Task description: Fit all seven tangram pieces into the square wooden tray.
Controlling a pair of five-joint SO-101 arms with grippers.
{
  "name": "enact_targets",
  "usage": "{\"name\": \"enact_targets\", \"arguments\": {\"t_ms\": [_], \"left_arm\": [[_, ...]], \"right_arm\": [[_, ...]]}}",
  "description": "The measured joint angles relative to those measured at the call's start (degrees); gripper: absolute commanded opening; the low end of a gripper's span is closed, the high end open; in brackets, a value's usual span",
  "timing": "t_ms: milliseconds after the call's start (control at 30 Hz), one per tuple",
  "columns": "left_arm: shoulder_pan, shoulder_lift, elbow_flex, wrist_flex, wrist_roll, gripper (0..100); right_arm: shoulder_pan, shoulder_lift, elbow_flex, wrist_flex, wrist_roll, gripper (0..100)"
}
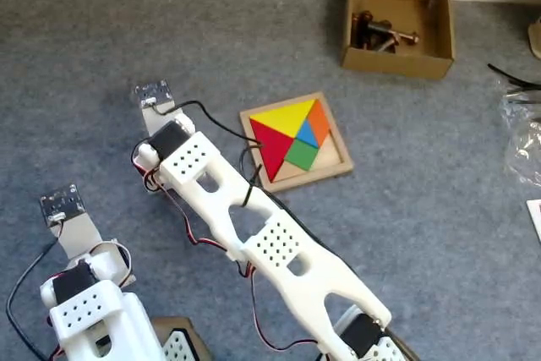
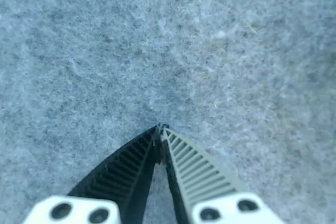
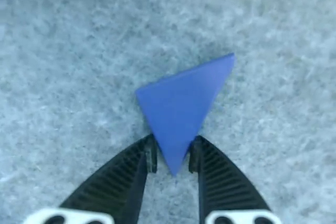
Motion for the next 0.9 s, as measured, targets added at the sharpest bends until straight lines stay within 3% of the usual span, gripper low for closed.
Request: {"name": "enact_targets", "arguments": {"t_ms": [533,667,900], "left_arm": [[0.0,0.0,0.0,0.0,0.0,0],[0.0,0.0,0.0,0.0,0.0,0],[0.0,0.0,0.0,0.0,0.0,0]], "right_arm": [[6.2,0.0,0.0,3.5,6.1,8.5],[6.2,0.1,-2.0,6.1,9.1,0.8],[7.6,0.1,-9.1,6.7,12.0,0.5]]}}
